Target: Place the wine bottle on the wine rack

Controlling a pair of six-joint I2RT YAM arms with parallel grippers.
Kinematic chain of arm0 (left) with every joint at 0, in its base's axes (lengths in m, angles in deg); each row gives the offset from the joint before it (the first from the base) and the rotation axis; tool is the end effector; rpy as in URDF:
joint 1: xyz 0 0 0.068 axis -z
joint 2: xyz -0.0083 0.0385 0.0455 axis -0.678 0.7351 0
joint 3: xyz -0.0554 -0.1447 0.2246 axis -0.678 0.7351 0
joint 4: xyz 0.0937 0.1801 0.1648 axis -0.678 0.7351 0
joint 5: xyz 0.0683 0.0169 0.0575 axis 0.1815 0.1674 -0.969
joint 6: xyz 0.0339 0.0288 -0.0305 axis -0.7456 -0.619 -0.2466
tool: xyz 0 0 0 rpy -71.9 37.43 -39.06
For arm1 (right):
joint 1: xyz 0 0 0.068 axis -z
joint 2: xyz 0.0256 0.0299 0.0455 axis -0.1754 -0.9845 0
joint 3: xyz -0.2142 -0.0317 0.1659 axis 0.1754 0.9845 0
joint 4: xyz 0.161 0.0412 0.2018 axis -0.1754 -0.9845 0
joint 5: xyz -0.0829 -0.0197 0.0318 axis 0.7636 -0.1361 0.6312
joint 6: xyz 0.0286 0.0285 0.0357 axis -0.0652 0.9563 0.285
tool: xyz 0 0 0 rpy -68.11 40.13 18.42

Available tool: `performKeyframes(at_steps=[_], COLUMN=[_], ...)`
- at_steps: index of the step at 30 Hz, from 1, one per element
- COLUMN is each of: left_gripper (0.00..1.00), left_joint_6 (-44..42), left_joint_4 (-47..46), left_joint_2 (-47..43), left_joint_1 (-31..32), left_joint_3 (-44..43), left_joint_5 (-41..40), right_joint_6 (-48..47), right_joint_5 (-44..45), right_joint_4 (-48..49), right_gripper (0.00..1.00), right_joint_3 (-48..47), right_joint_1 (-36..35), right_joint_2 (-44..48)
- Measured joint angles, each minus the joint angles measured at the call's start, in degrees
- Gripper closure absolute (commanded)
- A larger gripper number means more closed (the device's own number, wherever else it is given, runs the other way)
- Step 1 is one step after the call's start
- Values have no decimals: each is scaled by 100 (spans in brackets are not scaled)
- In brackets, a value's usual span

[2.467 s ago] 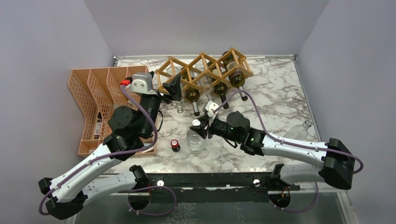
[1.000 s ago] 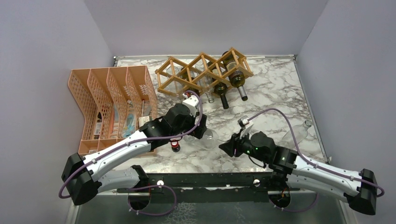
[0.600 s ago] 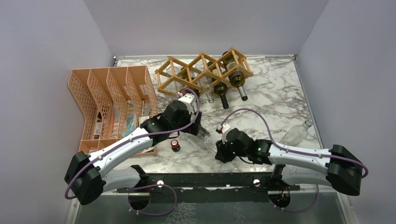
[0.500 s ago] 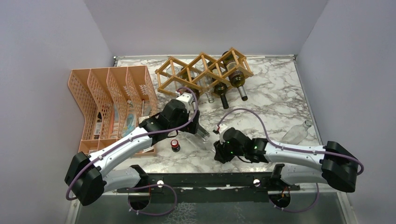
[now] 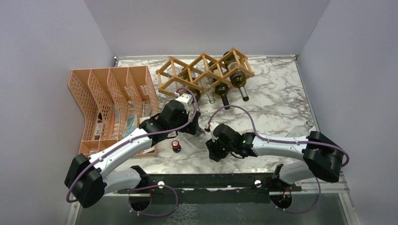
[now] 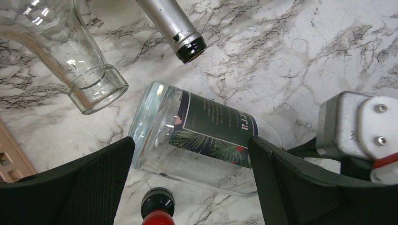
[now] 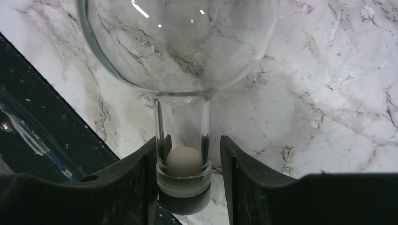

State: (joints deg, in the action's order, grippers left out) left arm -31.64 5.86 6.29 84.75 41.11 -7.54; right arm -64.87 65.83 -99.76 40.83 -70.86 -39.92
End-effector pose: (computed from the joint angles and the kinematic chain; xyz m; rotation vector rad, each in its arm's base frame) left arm 0.1818 -0.1601 0.2541 0.3905 2.2616 -0.4872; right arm 0.1260 0.2284 0.1701 -0.9481 2.4006 0.6227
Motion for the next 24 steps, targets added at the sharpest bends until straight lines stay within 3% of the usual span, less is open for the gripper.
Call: performKeyframes(at_steps=[14, 18, 20, 23, 24], left_gripper=[1, 1, 1, 1, 1], left_joint_6=[-264, -310, -330, -343, -352], left_joint_4=[37, 37, 39, 44, 44], left_joint_2=[-944, -1093, -1102, -1102, -1102], left_joint_1=[-7, -11, -11, -11, -11], left_joint_3=[-199, -214, -214, -214, -214], left_joint_5=[-758, -883, -905, -920, -933], right_joint_6=[-177, -197, -214, -216, -227], right_joint_5=[2, 17, 24, 76, 79], right_joint_4=[299, 393, 459, 570, 625], right_gripper=[50, 54, 63, 97, 99], right_joint_3=[-498, -501, -501, -483, -479], right_joint_1=[0, 0, 0, 4, 7], right_joint_2=[-916, -955, -986, -1025, -1040])
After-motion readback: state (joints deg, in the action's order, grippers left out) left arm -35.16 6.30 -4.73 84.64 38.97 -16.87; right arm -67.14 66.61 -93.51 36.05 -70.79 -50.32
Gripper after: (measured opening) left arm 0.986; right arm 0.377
